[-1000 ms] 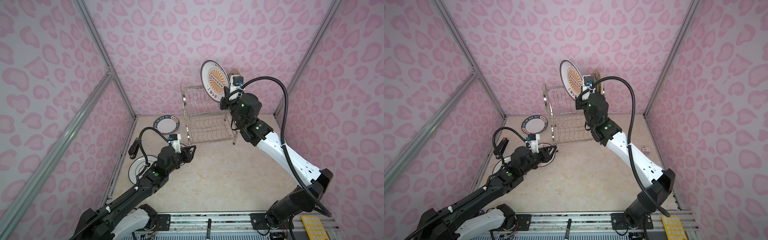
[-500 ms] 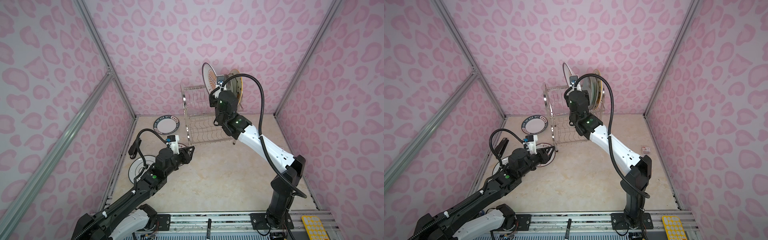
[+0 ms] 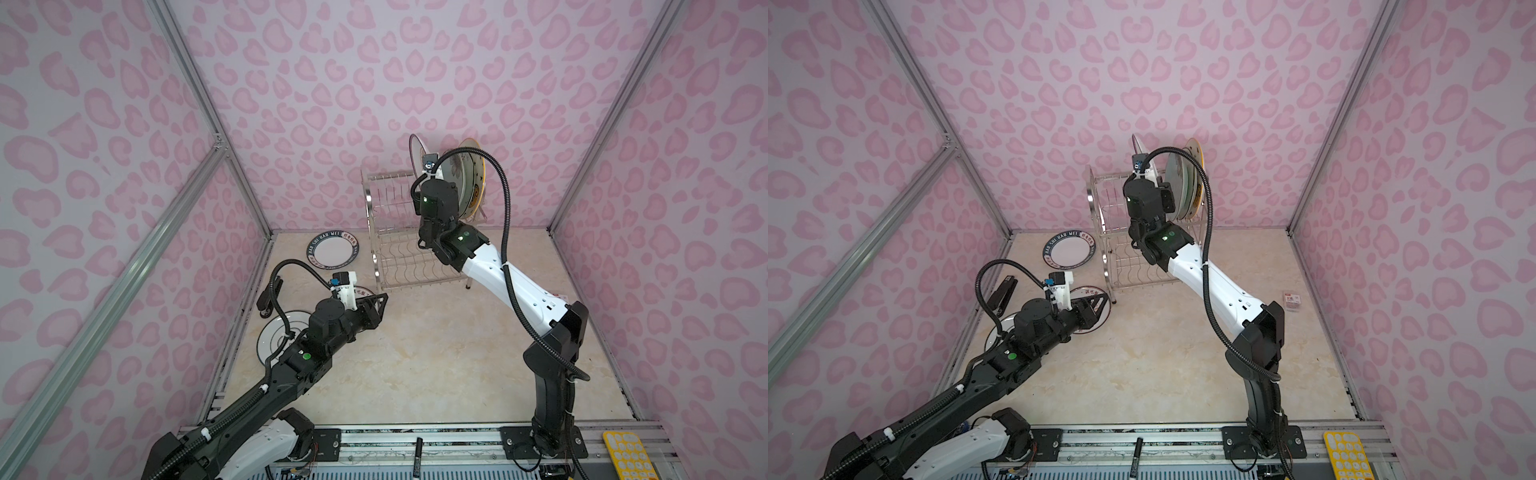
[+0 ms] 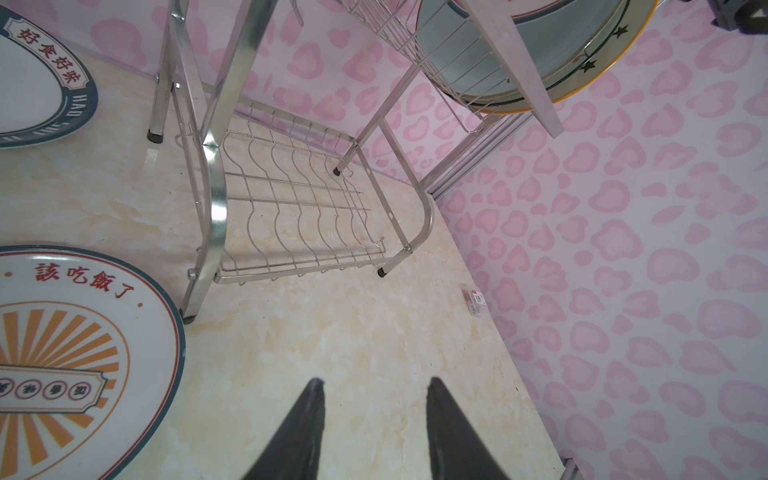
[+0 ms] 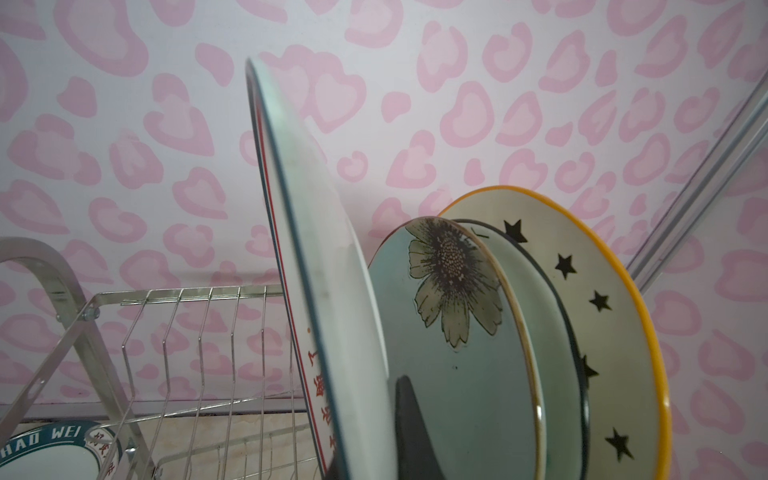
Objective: Load the plates into the dish rack
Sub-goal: 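Lower the sunburst plate into the rack slot beside the sunflower plate with the right gripper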
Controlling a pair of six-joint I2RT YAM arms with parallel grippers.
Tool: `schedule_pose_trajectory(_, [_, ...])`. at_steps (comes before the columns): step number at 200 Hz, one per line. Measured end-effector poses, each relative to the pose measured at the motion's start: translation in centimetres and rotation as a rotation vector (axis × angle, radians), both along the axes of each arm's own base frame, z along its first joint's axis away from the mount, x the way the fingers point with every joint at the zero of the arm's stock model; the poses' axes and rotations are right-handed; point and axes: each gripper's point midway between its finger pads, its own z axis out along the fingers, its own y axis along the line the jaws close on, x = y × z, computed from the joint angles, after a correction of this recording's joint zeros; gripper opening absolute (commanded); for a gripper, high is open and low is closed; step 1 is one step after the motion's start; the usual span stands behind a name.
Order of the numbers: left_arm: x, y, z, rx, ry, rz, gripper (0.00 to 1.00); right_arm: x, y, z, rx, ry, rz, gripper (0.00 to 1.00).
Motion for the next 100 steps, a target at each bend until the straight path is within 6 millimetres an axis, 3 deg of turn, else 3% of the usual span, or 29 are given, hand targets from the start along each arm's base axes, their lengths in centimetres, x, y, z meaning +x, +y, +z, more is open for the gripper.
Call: schedule_pose_trajectory(100, [-0.2, 0.2, -0.5, 0.015, 0.020, 0.004, 0.43, 1.1, -0.2, -2.2, -0.074, 0.034, -0.091, 0.00])
